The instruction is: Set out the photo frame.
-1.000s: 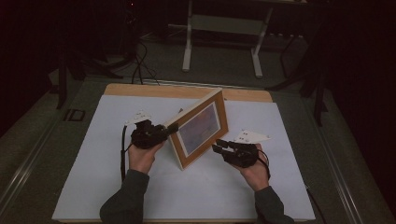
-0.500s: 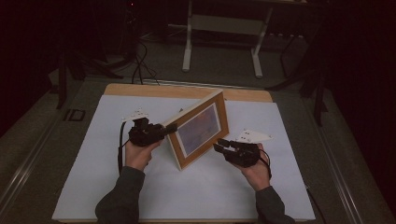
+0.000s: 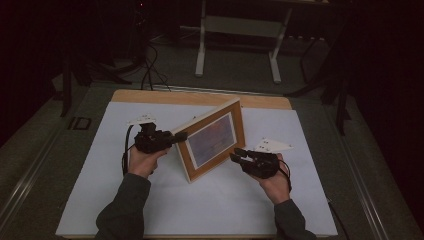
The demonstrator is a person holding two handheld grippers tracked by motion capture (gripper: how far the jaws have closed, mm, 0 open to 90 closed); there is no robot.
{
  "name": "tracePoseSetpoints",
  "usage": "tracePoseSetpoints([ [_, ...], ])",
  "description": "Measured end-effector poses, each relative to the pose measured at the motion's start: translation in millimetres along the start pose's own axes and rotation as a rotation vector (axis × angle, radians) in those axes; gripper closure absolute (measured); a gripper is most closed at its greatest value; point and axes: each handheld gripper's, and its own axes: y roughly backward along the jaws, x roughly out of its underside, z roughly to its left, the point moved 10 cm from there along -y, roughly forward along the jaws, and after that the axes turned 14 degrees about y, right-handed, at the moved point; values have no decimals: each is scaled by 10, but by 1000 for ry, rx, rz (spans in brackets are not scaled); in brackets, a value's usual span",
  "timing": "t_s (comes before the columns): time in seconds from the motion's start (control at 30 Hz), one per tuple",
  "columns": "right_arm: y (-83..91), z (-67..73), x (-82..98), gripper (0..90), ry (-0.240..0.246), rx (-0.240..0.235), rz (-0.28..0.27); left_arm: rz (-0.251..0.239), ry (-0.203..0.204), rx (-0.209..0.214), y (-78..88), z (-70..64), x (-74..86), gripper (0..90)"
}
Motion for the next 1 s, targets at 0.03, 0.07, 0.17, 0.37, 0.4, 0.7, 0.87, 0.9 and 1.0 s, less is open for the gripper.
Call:
tracePoseSetpoints([
  [0.03,-8,2,5,695,1,0,2,4,-1,1,2,2,-2,717],
  [0.07,-18,9,10,695,2,-3,4,9,-3,3,4,4,-4,717],
  [0.17,-31,11,17,695,-1,-3,8,20,-7,11,10,16,-11,717],
  [0.37,-12,-43,41,694,-22,8,6,40,-10,25,29,43,-27,717],
  [0.4,-16,-49,47,694,-31,9,7,41,-7,30,29,44,-29,717],
  [0.7,-113,-33,61,652,-26,16,27,71,-12,51,44,71,-39,717],
  [0.87,-93,-189,10,620,-32,55,23,83,-18,66,57,91,-53,717],
  [0.9,-90,-231,-3,606,-36,63,23,84,-18,68,58,96,-57,717],
  [1.0,-95,-350,-62,575,-58,72,24,86,-22,76,57,109,-67,717],
])
